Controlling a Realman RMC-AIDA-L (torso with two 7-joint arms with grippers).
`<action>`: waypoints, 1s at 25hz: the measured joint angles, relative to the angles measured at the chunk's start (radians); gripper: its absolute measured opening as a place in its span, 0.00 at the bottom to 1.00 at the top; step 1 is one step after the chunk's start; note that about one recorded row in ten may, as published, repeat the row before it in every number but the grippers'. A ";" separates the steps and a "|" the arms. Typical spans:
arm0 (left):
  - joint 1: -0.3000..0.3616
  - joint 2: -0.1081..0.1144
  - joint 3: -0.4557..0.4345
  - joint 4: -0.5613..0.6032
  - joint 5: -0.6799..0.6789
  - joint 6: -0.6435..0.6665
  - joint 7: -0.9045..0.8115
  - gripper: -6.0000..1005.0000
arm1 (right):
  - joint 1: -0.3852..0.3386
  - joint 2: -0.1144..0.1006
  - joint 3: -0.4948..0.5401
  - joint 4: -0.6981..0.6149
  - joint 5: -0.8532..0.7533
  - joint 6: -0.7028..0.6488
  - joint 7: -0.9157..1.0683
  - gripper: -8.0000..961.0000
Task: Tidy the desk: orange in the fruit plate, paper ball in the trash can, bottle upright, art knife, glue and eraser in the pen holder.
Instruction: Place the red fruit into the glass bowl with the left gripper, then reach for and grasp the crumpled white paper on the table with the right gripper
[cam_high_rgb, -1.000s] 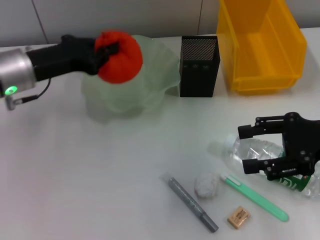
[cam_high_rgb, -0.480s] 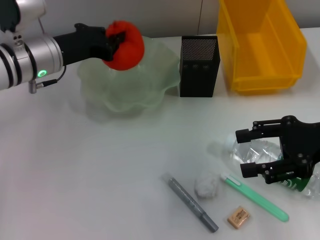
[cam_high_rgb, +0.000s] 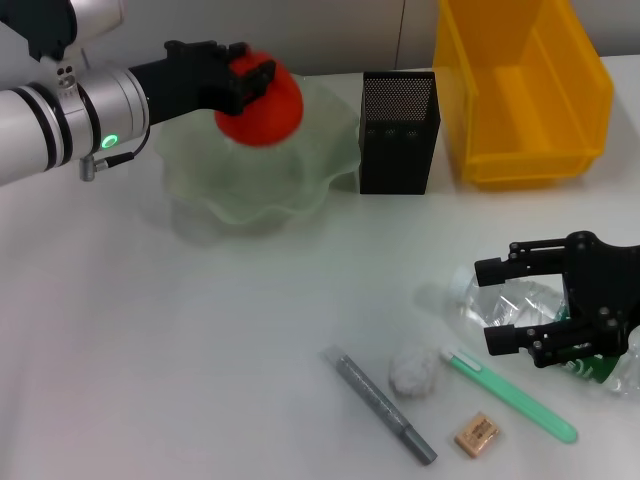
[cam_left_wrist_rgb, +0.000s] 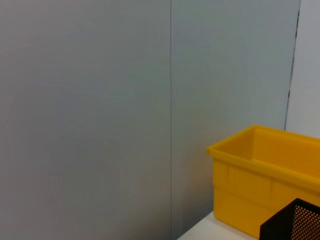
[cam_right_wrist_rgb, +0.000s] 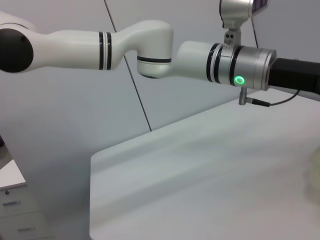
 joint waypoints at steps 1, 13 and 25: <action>0.000 0.000 0.000 0.000 0.000 0.000 0.000 0.23 | -0.001 0.000 0.001 0.000 0.000 0.000 0.000 0.81; 0.078 0.006 -0.007 0.071 -0.012 0.103 -0.012 0.73 | 0.005 0.001 0.008 -0.002 0.002 0.003 0.007 0.81; 0.427 0.054 -0.022 0.286 -0.039 0.757 -0.019 0.86 | 0.007 0.011 -0.002 -0.170 0.000 0.028 0.184 0.81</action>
